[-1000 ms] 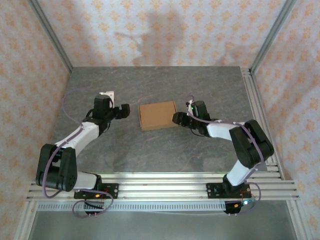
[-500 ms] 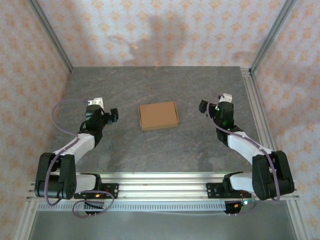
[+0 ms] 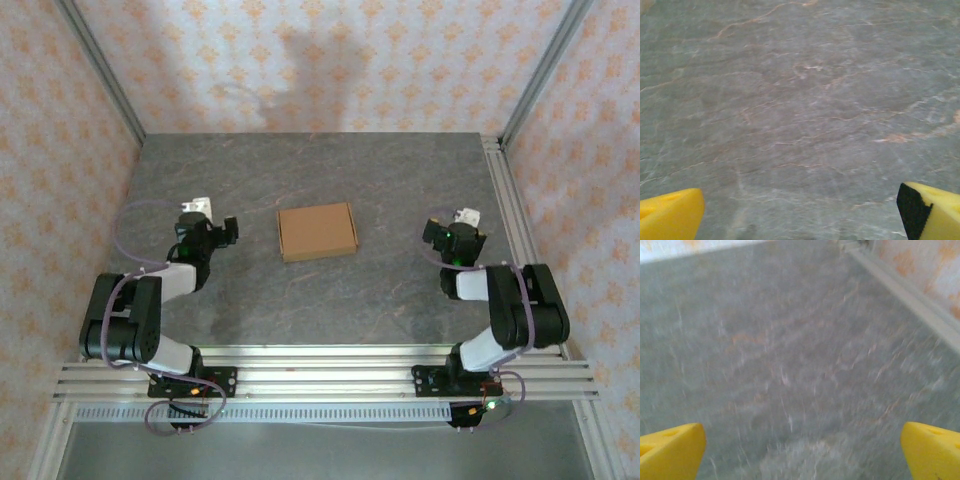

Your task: Fold the paper box

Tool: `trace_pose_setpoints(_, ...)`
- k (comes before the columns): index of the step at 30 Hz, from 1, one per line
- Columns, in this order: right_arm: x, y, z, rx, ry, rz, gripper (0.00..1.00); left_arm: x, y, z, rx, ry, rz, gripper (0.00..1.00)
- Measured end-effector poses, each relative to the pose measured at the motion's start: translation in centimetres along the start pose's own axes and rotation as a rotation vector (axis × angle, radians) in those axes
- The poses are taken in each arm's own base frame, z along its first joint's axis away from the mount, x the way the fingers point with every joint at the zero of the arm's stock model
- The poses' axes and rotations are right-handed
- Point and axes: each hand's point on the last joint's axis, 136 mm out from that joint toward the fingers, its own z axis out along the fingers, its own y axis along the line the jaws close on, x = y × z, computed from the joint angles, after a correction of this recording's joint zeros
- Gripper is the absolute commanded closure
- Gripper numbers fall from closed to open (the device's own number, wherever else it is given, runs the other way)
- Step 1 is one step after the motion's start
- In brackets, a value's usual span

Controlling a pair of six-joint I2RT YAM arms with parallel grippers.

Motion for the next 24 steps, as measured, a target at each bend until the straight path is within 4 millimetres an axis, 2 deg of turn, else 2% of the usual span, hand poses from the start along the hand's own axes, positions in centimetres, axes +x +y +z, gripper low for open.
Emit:
trace_pose_setpoints(1, 0.5, 0.0, 0.0, -0.004, 0.014, -0.003, 0.01, -0.1, -0.5, -0.1, 0.011, -0.007, 0.012, 0.00)
trace_pose_setpoints(3, -0.1, 0.3, -0.1, -0.020, -0.016, 0.005, 0.01, -0.3, -0.9, -0.1, 0.015, -0.019, 0.025, 0.00)
trace_pose_setpoints(8, -1.3, 0.5, 0.0, -0.027, -0.057, 0.015, 0.01, -0.8, -0.6, -0.1, -0.005, -0.037, 0.032, 0.00)
trace_pose_setpoints(24, -1.4, 0.5, 0.0, -0.028, -0.063, 0.017, 0.01, -0.9, -0.4, -0.1, -0.019, -0.042, 0.031, 0.00)
